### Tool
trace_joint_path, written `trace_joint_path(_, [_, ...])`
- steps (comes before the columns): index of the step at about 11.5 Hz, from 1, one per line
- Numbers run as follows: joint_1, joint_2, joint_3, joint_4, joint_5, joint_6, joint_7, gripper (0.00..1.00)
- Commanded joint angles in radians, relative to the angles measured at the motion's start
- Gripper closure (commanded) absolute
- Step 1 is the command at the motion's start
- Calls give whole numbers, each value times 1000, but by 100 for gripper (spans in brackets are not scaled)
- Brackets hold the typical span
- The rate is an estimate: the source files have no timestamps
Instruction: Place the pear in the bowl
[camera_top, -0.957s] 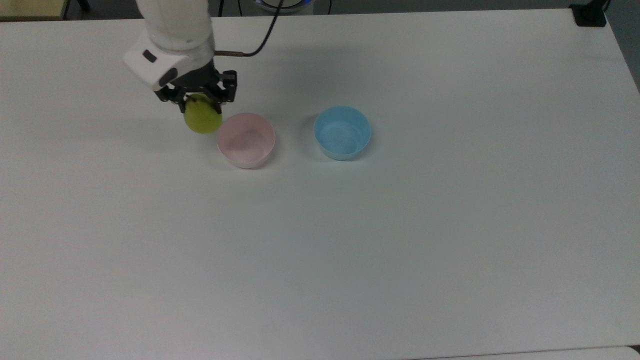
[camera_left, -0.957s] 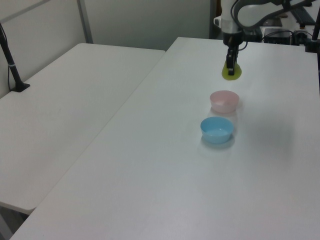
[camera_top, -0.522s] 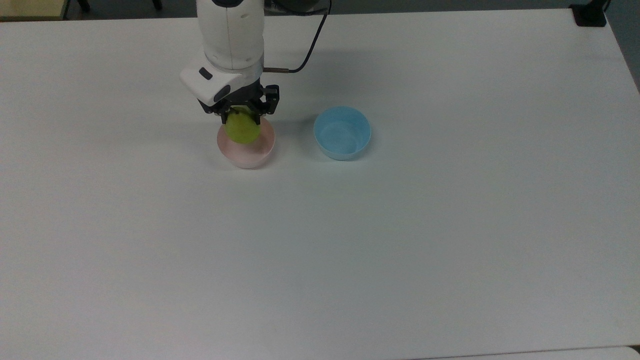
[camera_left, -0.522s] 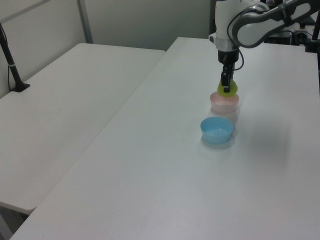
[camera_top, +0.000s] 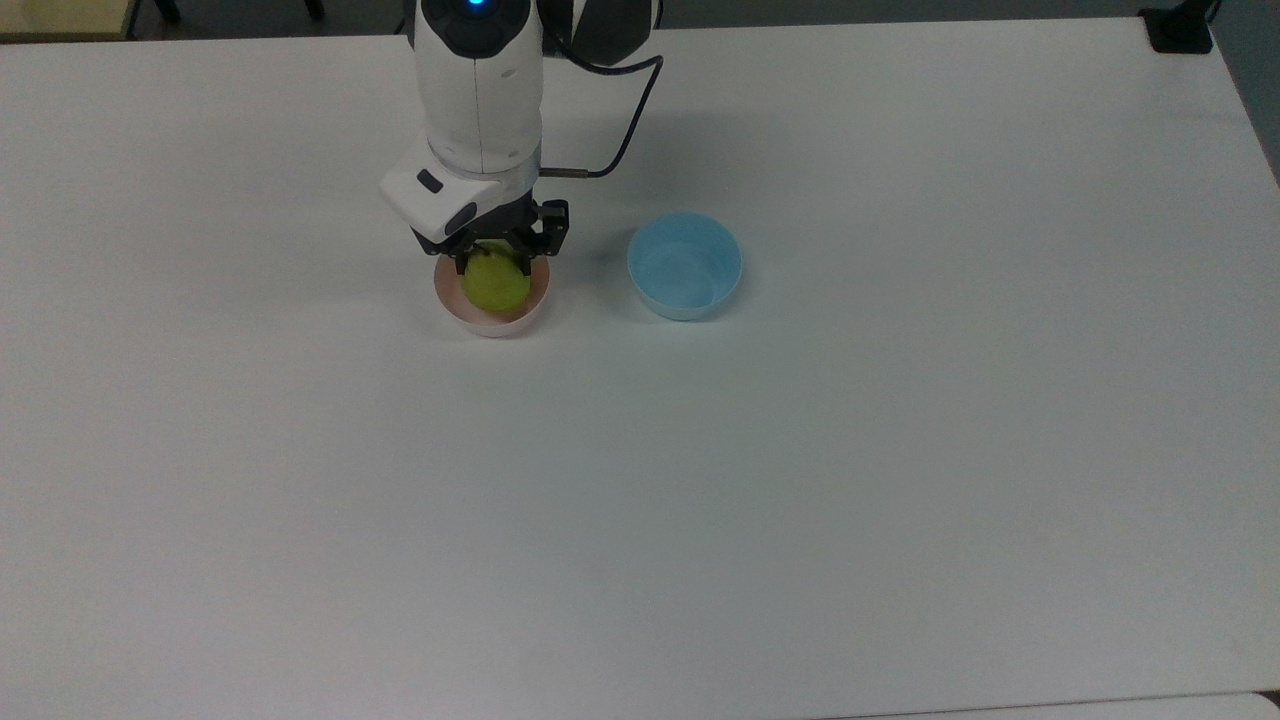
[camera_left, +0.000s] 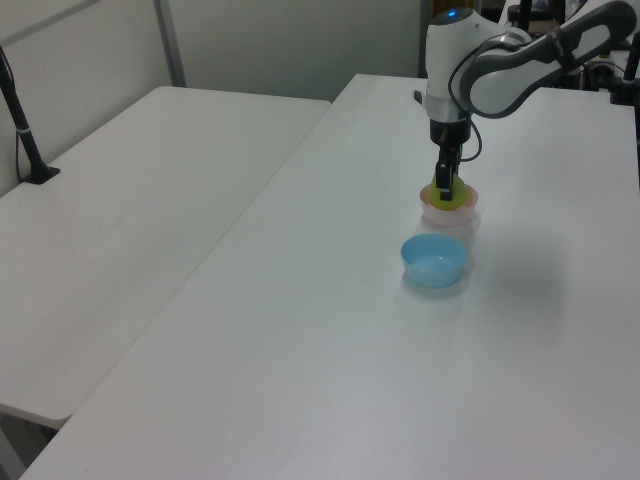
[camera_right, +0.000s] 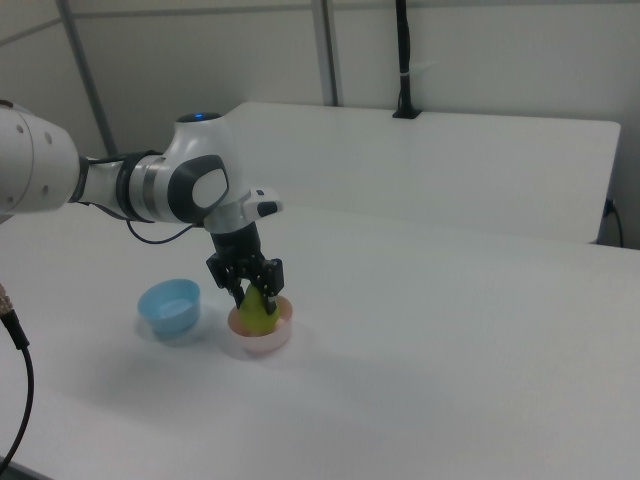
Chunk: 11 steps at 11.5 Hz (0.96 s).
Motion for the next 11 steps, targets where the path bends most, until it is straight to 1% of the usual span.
trace_joint_path(1, [7,-1,-7,-15,-3,33,21,32])
trace_joint_path(2, [7,2,-7,-12,-3,30,21,22])
trace_joint_path(3, [7,-4,-7,-9,-3,20,22,9])
trace_joint_path(4, [8,-21,-7,-6,-3,9,29,0])
trace_joint_path(5, [8,-40,-8,19,-3,-28,51,0])
trace_joint_path(8, [4,-87,-7,143,4,-201,58,0])
trace_joint_path(9, [5,-112,-7,169,6,-236,59,0])
trace_joint_path(11, [11,-176,-4,183,9,-296,59,0])
